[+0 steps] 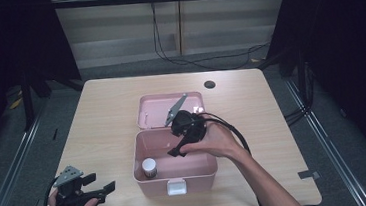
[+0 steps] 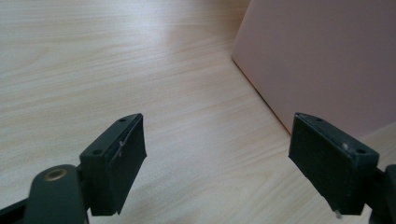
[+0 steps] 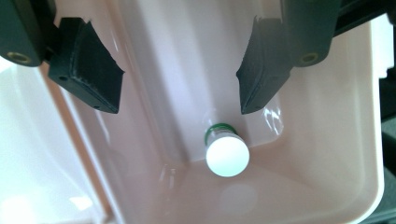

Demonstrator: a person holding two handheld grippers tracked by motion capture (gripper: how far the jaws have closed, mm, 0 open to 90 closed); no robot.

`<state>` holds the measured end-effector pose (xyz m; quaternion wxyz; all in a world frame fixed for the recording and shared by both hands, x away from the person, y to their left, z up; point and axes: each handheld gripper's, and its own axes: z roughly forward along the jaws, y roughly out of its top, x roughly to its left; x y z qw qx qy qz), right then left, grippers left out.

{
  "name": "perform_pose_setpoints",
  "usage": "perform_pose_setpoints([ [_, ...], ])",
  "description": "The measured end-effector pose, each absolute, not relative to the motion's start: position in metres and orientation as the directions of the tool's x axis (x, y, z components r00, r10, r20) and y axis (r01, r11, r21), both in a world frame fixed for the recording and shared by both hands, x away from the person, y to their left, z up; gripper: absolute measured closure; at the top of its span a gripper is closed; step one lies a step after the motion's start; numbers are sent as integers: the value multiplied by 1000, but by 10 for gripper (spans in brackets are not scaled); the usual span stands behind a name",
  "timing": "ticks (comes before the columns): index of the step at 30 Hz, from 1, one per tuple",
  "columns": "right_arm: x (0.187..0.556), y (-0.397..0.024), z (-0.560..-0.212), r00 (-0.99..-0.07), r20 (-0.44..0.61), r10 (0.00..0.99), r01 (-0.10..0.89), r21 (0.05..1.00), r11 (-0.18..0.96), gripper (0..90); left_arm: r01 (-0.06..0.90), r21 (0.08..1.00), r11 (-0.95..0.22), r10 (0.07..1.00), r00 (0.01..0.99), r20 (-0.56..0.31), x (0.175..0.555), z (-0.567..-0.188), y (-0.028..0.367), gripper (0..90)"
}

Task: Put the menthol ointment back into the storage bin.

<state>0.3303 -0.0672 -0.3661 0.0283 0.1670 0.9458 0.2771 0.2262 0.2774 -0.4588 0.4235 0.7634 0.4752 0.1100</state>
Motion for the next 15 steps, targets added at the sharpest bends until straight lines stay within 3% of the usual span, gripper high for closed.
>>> perform_pose_setpoints([
  [15, 311, -133, -357, -889, 16, 458, 358, 648, 672, 296, 632, 751, -192, 819, 525, -232, 226, -459, 277, 186],
])
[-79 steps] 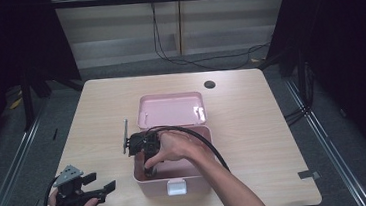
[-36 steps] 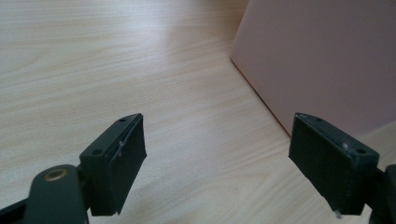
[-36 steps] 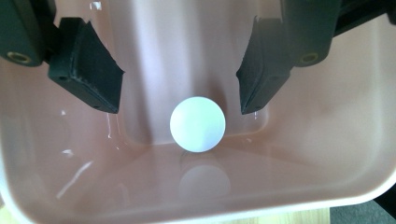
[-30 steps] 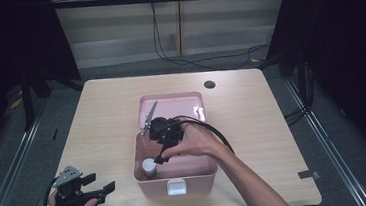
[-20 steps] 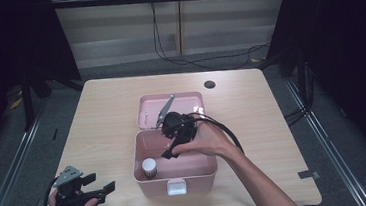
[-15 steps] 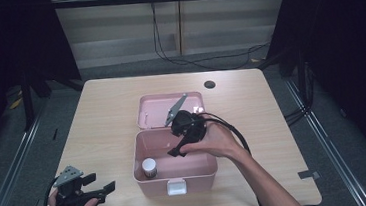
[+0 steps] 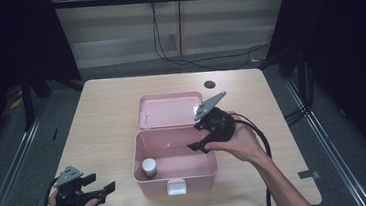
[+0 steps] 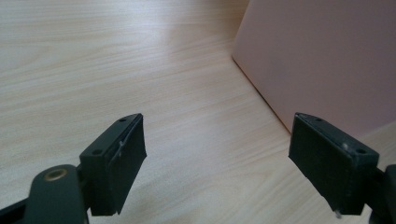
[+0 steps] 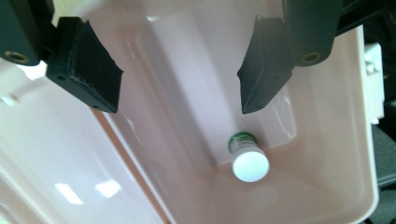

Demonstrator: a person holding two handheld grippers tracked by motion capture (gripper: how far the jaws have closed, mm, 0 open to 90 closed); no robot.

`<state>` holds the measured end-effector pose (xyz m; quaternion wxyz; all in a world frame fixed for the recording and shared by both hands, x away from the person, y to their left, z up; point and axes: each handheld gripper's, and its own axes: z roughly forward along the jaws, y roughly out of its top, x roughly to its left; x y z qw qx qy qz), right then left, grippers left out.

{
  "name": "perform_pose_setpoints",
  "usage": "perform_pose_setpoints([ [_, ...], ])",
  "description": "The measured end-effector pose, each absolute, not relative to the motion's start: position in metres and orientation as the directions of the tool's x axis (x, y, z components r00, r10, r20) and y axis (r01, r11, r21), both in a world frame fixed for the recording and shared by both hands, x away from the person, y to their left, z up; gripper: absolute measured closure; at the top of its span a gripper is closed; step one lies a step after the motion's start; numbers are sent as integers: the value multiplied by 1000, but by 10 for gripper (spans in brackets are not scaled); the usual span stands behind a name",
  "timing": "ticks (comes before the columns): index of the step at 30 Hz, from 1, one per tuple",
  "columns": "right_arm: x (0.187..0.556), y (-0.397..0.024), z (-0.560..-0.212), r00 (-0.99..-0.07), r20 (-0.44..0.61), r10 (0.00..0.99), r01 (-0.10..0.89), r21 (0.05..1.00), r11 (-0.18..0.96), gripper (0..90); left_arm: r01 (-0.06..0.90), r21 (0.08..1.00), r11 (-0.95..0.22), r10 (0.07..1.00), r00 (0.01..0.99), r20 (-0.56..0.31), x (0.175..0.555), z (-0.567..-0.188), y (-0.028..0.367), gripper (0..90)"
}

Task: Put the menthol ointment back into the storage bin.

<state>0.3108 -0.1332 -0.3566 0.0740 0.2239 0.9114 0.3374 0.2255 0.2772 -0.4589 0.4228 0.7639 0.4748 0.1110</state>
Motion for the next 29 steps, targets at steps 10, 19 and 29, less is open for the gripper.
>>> perform_pose_setpoints([
  [10, 294, -179, -349, -830, 18, 557, 394, 726, 564, 287, 633, 750, -195, 821, 524, -228, 225, -459, 279, 186],
  [19, 275, -222, -367, -747, 22, 665, 435, 773, 463, 289, 638, 746, -190, 823, 518, -232, 225, -460, 278, 185],
  [29, 261, -254, -398, -647, 63, 760, 496, 791, 357, 287, 636, 747, -192, 822, 520, -231, 225, -459, 278, 185],
])
